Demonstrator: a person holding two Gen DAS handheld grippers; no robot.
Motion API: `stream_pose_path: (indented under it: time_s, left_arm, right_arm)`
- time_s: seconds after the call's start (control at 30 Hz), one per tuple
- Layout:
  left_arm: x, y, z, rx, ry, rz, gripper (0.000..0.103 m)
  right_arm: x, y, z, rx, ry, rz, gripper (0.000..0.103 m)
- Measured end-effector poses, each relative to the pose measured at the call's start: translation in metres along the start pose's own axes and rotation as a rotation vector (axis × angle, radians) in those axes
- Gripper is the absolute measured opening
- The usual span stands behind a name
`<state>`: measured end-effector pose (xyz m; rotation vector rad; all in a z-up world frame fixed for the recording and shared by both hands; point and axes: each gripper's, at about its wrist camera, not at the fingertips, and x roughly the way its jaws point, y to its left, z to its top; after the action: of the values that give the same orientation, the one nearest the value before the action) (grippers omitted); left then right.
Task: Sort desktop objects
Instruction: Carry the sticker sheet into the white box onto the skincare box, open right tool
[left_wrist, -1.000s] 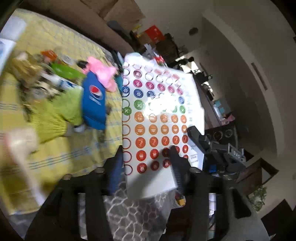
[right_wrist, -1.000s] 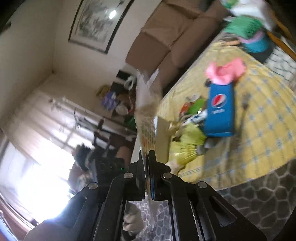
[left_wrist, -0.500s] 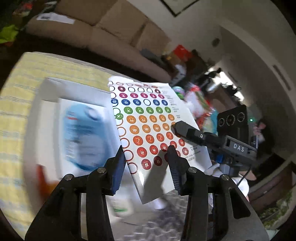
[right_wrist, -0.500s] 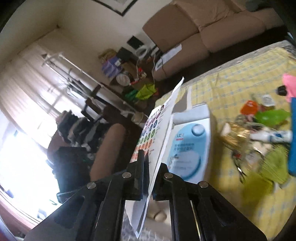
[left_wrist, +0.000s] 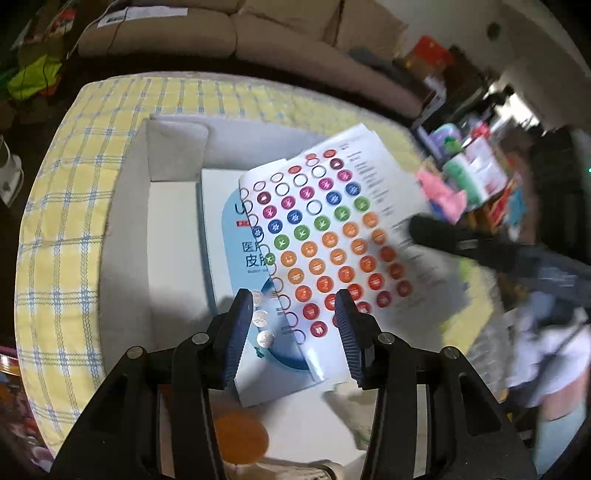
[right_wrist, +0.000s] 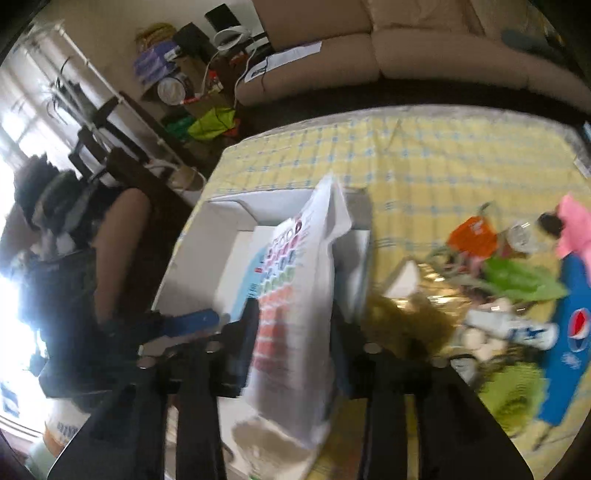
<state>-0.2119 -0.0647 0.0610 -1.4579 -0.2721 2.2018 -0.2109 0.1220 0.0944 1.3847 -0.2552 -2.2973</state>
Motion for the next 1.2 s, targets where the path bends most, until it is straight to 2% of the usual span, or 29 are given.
stream_pose_path:
  time_s: [0.07, 0.17, 0.23, 0.3, 0.37, 0.4, 0.43, 0.5, 0.6, 0.7, 0.83, 0.93, 1.0, 1.07, 1.13, 1.2]
  left_arm:
    - [0.006, -0.005, -0.002, 0.001, 0.014, 0.032, 0.042]
    - [0.001, -0.016, -0.005, 0.022, -0.010, 0.080, 0.044]
    - [-0.007, -0.003, -0.016, 0.028, -0.017, 0.094, 0.052]
    - [-0.006, -0.003, -0.013, 0.021, -0.019, 0.101, 0.056]
    - [-0.007, -0.007, -0.012, 0.006, -0.019, 0.092, 0.058]
    - [-0.009, -0.005, -0.011, 0.002, -0.020, 0.091, 0.062]
    - [-0.011, -0.003, -0.011, -0.002, -0.023, 0.081, 0.065]
    - [-0.015, 0.006, -0.012, -0.017, -0.018, 0.055, 0.067]
    - [-0.018, 0.013, -0.013, -0.035, -0.022, 0.028, 0.067]
    - [-0.023, 0.020, -0.014, -0.077, -0.032, -0.014, 0.067]
    - [-0.024, 0.021, -0.017, -0.073, -0.023, -0.007, 0.067]
    - [-0.020, 0.019, -0.015, -0.053, -0.019, 0.020, 0.070]
    - [-0.017, 0.015, -0.013, -0.043, -0.017, 0.034, 0.071]
    - [-0.014, 0.011, -0.011, -0.036, -0.021, 0.057, 0.071]
    - [-0.011, 0.007, -0.011, -0.030, -0.021, 0.075, 0.071]
    - [-0.009, 0.005, -0.011, -0.020, -0.018, 0.096, 0.071]
  right_arm:
    - [-0.009, -0.003, -0.005, -0.006, 0.006, -0.022, 0.047]
    - [-0.023, -0.002, -0.010, -0.037, -0.029, -0.045, 0.047]
    - [-0.027, 0.001, -0.014, -0.054, -0.038, -0.045, 0.047]
    - [-0.021, 0.005, -0.015, -0.069, -0.028, -0.051, 0.046]
    - [-0.007, 0.012, -0.017, -0.090, 0.000, -0.079, 0.043]
    - [0.005, 0.014, -0.019, -0.090, 0.024, -0.090, 0.038]
    - [0.010, 0.016, -0.018, -0.089, 0.034, -0.086, 0.032]
    - [0.027, 0.022, -0.022, -0.092, 0.053, -0.081, 0.029]
    - [0.040, 0.031, -0.022, -0.098, 0.048, -0.065, 0.025]
    - [0.056, 0.027, -0.017, -0.030, 0.064, -0.007, 0.022]
    - [0.049, 0.023, -0.011, -0.018, 0.039, -0.071, 0.022]
    - [0.030, 0.022, -0.013, -0.039, 0.035, -0.108, 0.026]
    - [0.023, 0.018, -0.016, -0.029, 0.045, -0.083, 0.032]
    - [0.017, 0.015, -0.019, -0.023, 0.056, -0.074, 0.032]
    - [0.006, 0.014, -0.021, -0.016, 0.023, -0.088, 0.032]
    - [-0.009, 0.011, -0.023, 0.007, -0.019, -0.048, 0.032]
